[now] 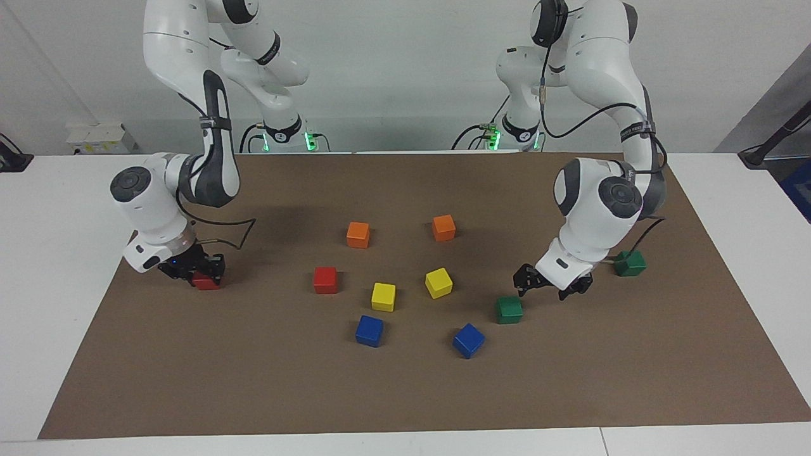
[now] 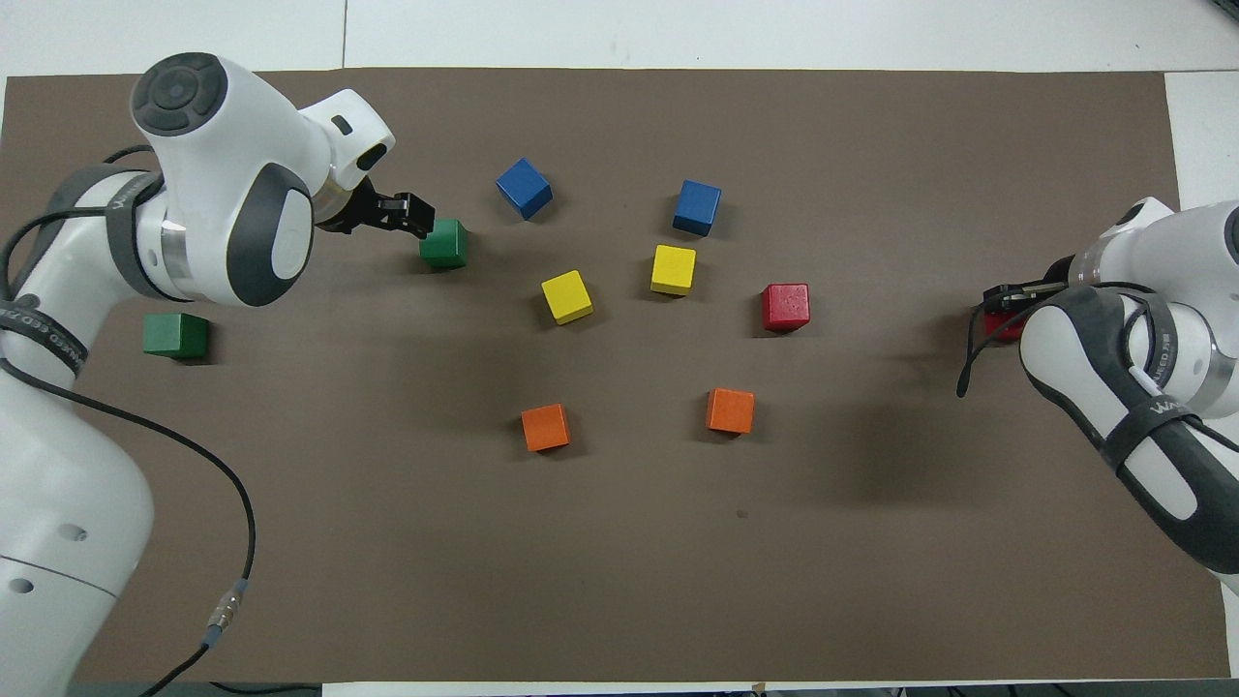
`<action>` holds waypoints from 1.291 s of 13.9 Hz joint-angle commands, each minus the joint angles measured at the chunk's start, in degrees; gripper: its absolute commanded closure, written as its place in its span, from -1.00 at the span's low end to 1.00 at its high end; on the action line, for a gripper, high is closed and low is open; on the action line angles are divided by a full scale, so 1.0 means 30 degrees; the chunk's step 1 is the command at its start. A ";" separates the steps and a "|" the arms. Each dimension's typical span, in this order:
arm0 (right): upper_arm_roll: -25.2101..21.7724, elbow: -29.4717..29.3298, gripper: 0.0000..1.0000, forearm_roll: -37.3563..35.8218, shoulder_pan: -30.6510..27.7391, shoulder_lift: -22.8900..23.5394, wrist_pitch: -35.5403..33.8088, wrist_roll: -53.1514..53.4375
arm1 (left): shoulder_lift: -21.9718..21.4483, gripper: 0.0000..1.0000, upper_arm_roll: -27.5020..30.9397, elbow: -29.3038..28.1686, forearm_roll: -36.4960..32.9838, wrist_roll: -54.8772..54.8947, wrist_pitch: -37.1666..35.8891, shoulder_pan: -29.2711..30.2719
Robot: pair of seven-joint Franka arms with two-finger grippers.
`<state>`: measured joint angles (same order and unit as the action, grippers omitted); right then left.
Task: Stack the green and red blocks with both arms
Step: 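Reach the left gripper to the other green block, then grasp the green block with the left gripper while the right gripper grasps red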
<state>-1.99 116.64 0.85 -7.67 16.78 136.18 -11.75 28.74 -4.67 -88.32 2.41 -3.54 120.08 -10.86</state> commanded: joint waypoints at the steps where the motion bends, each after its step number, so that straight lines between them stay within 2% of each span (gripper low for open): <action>1: 0.0165 0.0145 -1.00 0.0216 -0.0138 -0.0026 0.0514 -0.0655 | 0.0733 -1.00 0.0327 0.0700 0.0455 -0.0020 0.0434 -0.0686; 4: 0.0223 -0.0528 -1.00 0.0216 0.0211 -0.0464 -0.0478 -0.0509 | 0.1348 -1.00 0.0356 0.1051 0.0456 -0.0167 0.0579 -0.1037; 9: 0.0223 -0.3658 -1.00 0.0158 0.1557 -0.0906 -0.4138 0.0425 | 0.2195 -1.00 0.0414 0.0876 0.0193 -0.1191 0.1839 -0.1974; 13: 0.0223 -0.5625 -1.00 -0.0486 0.4601 -0.0847 -0.6016 0.3877 | 0.2314 -1.00 0.0385 0.1604 -0.2028 -0.1075 -0.0177 -0.1712; 15: 0.0223 -0.5482 -1.00 -0.0487 0.6357 -0.0817 -0.5961 0.6335 | 0.2315 -1.00 0.0356 0.1551 -0.1976 -0.1133 0.0517 -0.1886; 16: 0.0223 -0.5395 -1.00 -0.0487 0.7120 -0.0817 -0.6077 0.7333 | 0.2315 -0.96 0.0385 0.1347 -0.1976 -0.1221 0.0985 -0.1858; 17: 0.0223 -0.5249 -1.00 -0.0487 0.7708 -0.0788 -0.5992 0.8474 | 0.2286 -0.66 0.0385 0.1171 -0.1976 -0.1250 0.1309 -0.1858; 18: 0.0223 -0.4696 -1.00 -0.0487 0.8149 -0.0759 -0.5556 0.9298 | 0.2286 -0.47 0.0385 0.1082 -0.2034 -0.1251 0.1457 -0.1858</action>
<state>-1.19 101.32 0.24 15.14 13.92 118.94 11.70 34.55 -3.85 -85.82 -2.19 -6.27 123.11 -16.05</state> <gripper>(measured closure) 0.000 0.031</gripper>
